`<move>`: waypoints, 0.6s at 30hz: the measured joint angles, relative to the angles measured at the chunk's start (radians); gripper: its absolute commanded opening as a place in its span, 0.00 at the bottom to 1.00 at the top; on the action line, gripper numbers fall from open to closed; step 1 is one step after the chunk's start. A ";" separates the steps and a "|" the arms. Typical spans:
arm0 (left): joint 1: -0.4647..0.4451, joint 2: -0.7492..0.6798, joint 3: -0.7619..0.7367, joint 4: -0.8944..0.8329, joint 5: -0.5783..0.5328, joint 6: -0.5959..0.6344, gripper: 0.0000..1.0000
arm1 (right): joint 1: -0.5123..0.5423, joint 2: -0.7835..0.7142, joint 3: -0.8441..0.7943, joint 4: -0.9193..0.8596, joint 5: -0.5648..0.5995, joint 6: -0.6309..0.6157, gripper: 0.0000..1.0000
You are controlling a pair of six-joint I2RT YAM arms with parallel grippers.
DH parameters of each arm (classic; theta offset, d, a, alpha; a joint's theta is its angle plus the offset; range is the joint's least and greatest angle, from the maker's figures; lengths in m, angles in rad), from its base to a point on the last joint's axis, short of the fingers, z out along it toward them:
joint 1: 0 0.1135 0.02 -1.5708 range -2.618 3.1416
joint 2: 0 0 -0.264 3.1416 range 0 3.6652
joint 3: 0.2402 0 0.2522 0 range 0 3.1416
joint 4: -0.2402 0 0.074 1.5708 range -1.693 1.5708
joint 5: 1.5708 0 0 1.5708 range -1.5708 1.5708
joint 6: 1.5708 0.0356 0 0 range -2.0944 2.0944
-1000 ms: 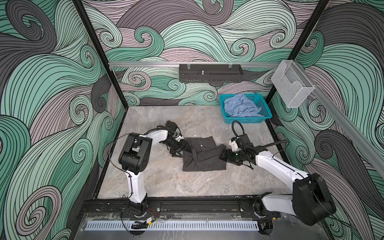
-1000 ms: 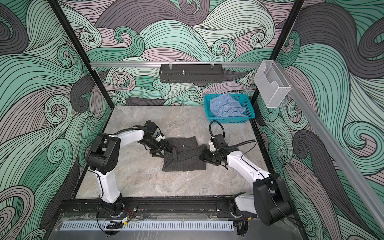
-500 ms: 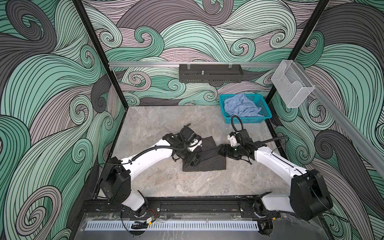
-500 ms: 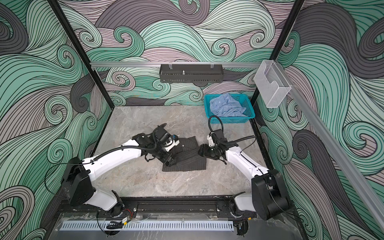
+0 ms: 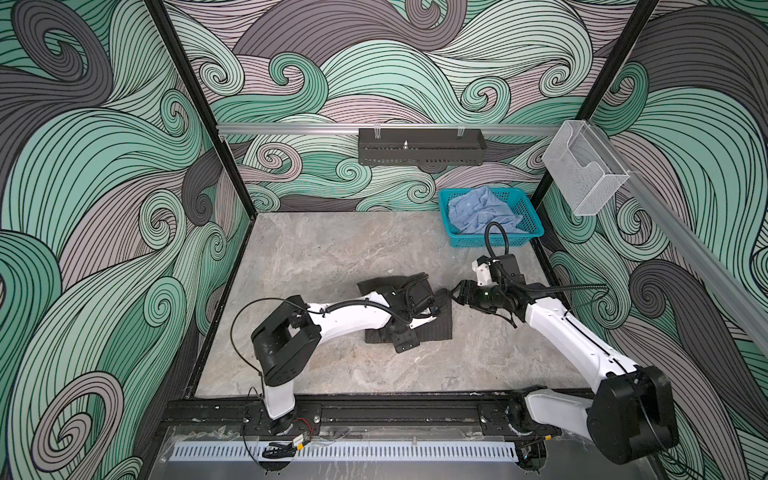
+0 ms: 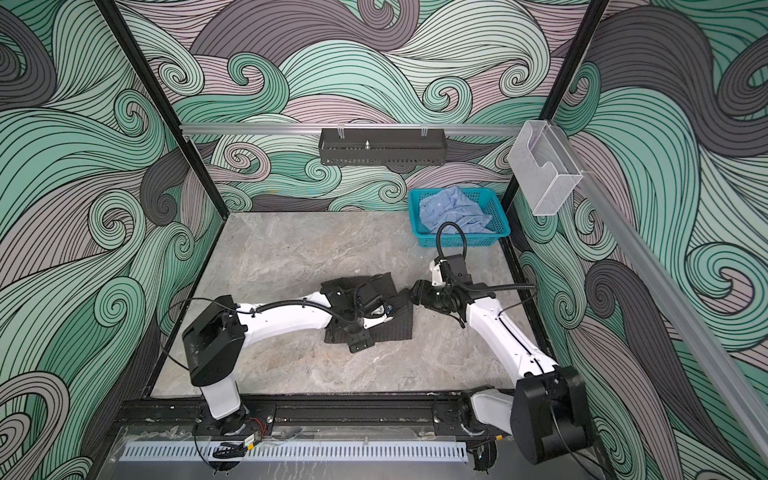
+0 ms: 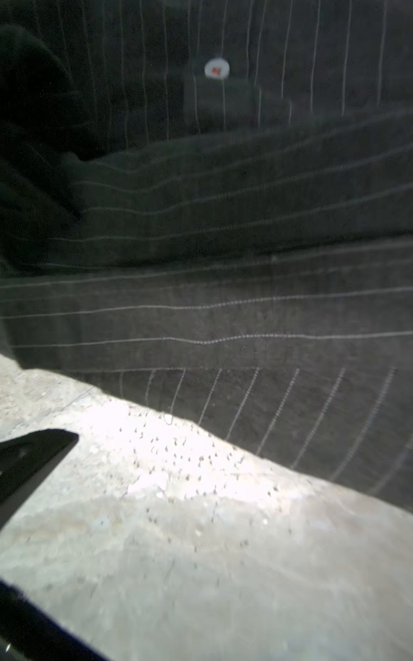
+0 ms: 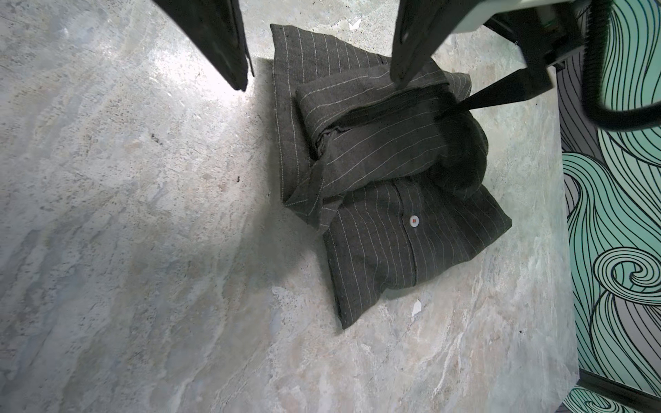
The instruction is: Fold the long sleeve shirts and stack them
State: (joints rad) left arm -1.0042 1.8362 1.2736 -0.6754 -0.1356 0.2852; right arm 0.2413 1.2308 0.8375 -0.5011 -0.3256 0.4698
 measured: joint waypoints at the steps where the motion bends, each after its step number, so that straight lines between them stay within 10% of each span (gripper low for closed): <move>1: 0.000 0.011 0.000 0.003 -0.016 0.006 0.84 | -0.002 -0.001 0.000 0.000 -0.002 -0.002 0.64; 7: 0.002 0.064 0.042 0.005 -0.100 0.040 0.35 | -0.013 -0.002 0.000 -0.010 -0.018 -0.010 0.64; 14: 0.034 0.043 0.099 -0.019 -0.096 0.045 0.47 | -0.020 -0.002 0.000 -0.015 -0.028 -0.018 0.63; 18: 0.073 0.030 0.153 -0.055 -0.055 0.034 0.35 | -0.021 -0.002 0.000 -0.015 -0.038 -0.018 0.63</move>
State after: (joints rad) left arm -0.9310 1.8660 1.4261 -0.7300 -0.1902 0.3191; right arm 0.2203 1.2285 0.8375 -0.5159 -0.3637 0.4522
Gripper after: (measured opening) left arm 0.417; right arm 0.632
